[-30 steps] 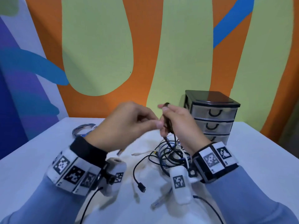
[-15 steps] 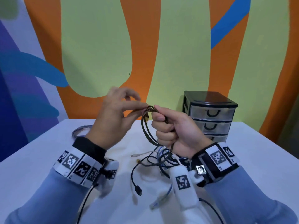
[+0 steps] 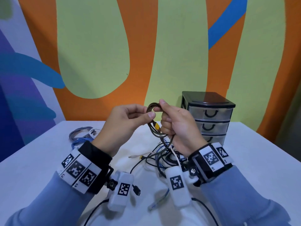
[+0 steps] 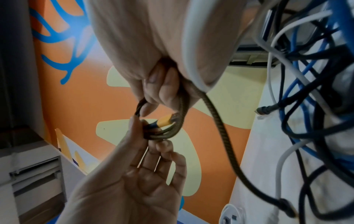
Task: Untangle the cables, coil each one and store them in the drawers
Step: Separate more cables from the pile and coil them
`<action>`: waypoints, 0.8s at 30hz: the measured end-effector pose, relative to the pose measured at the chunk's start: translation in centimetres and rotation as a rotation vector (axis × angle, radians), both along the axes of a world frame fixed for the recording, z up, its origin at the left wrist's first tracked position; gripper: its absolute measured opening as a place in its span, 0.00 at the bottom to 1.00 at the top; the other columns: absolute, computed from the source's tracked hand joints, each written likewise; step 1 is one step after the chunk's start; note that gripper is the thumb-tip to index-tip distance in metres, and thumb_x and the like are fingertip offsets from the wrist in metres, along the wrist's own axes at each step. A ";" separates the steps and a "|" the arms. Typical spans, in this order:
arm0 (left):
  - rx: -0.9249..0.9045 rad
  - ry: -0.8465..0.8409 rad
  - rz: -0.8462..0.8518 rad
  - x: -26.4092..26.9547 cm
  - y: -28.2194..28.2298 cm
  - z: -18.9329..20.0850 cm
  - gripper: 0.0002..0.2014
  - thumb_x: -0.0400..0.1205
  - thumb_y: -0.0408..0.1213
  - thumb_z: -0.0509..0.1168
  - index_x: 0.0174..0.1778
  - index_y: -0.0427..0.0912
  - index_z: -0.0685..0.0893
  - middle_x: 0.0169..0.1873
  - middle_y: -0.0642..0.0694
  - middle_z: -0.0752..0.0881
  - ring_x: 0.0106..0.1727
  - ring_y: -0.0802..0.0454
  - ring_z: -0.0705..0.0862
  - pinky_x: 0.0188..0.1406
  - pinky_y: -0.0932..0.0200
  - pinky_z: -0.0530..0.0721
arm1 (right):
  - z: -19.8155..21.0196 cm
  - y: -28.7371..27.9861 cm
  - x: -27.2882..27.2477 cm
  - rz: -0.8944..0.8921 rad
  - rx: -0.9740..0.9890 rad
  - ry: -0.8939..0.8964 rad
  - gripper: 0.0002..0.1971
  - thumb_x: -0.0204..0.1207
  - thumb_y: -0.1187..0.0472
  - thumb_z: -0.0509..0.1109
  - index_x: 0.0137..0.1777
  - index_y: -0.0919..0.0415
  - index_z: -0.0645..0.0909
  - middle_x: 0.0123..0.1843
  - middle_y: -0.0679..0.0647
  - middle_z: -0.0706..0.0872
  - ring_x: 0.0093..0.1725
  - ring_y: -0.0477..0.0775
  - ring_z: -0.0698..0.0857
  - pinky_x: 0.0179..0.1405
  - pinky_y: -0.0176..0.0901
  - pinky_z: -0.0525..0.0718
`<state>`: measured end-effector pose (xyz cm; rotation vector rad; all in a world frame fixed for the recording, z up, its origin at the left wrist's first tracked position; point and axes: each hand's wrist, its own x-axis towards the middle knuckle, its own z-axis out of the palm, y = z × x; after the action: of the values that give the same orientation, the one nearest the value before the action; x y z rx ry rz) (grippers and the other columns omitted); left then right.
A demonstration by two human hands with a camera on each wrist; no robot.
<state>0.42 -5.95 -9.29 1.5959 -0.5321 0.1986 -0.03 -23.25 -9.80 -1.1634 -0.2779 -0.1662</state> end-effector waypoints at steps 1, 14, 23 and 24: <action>-0.033 0.027 -0.031 0.0 0.0 0.0 0.13 0.78 0.41 0.82 0.49 0.35 0.92 0.40 0.40 0.89 0.44 0.50 0.82 0.55 0.54 0.79 | 0.1 0.0 -0.1 -0.031 -0.021 -0.013 0.15 0.89 0.54 0.70 0.47 0.64 0.89 0.27 0.49 0.59 0.21 0.43 0.56 0.17 0.32 0.58; 0.144 -0.071 0.098 -0.2 -0.1 0.2 0.11 0.77 0.27 0.77 0.53 0.42 0.93 0.38 0.45 0.90 0.40 0.51 0.85 0.47 0.64 0.83 | 0.2 0.3 0.2 0.052 0.042 0.087 0.19 0.92 0.51 0.64 0.40 0.59 0.75 0.27 0.46 0.57 0.21 0.43 0.55 0.17 0.33 0.56; 0.489 -0.129 0.035 -0.6 2.6 1.7 0.11 0.84 0.35 0.77 0.62 0.44 0.93 0.38 0.45 0.96 0.37 0.48 0.90 0.49 0.46 0.90 | 0.3 -0.5 0.2 0.023 -0.013 0.095 0.17 0.89 0.51 0.69 0.42 0.62 0.78 0.29 0.49 0.56 0.23 0.44 0.56 0.20 0.34 0.56; 0.503 -0.136 0.040 -0.6 2.9 1.8 0.11 0.84 0.36 0.77 0.62 0.45 0.93 0.38 0.46 0.96 0.38 0.47 0.91 0.47 0.50 0.91 | 0.3 -0.8 0.3 0.016 -0.045 0.086 0.17 0.88 0.52 0.70 0.42 0.63 0.79 0.30 0.49 0.56 0.24 0.45 0.56 0.21 0.35 0.56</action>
<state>-0.14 -3.02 -7.51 2.0938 -0.6924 0.2147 0.24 -24.05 -9.54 -1.2092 -0.2158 -0.0958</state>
